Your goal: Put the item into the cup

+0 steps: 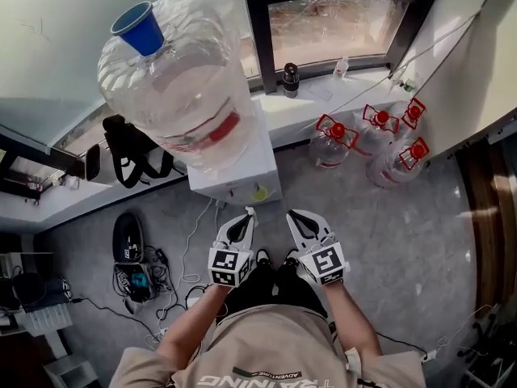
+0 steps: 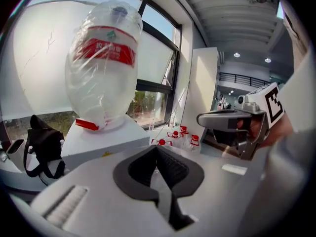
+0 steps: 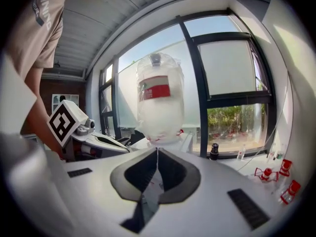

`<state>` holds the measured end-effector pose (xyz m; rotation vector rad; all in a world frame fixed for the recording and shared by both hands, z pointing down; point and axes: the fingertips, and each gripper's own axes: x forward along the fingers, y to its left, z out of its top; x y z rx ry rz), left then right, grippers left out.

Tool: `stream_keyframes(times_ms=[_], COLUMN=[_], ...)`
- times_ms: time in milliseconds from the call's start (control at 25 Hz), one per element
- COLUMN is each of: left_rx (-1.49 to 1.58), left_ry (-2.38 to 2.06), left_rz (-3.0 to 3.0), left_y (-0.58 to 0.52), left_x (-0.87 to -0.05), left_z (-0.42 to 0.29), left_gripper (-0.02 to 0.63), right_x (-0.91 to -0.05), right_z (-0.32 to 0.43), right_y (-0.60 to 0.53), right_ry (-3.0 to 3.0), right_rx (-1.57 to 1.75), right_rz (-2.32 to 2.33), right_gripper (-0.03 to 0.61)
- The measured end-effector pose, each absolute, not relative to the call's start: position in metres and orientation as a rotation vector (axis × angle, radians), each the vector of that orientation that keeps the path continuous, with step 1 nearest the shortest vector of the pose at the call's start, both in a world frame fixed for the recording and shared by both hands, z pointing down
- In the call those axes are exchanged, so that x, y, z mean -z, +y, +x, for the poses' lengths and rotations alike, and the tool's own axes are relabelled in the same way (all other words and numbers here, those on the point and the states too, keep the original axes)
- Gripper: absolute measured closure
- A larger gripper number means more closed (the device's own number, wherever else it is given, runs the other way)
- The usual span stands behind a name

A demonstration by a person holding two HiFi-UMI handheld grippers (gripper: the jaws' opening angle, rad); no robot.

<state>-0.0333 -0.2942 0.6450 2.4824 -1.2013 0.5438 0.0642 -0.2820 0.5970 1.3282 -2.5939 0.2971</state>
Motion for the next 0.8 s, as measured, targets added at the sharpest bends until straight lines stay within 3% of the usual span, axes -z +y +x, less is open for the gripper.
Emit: stream_keyframes(times_ms=[480,800], left_rx=[-0.774,-0.805], left_ry=[-1.097,-1.075], left_rz=[2.318,2.221], left_y=[-0.330,-0.365], left_x=[-0.850,-0.939], left_z=[-0.039,-0.043], left_gripper=[0.604,0.604], right_x=[-0.772,-0.850], right_z=[0.051,0.040], right_y=[-0.295,-0.312], right_ry=[-2.449,-2.446], right_rx=[-0.556,-0.600], right_rz=[1.300,1.238], right_gripper=[0.566,0.566])
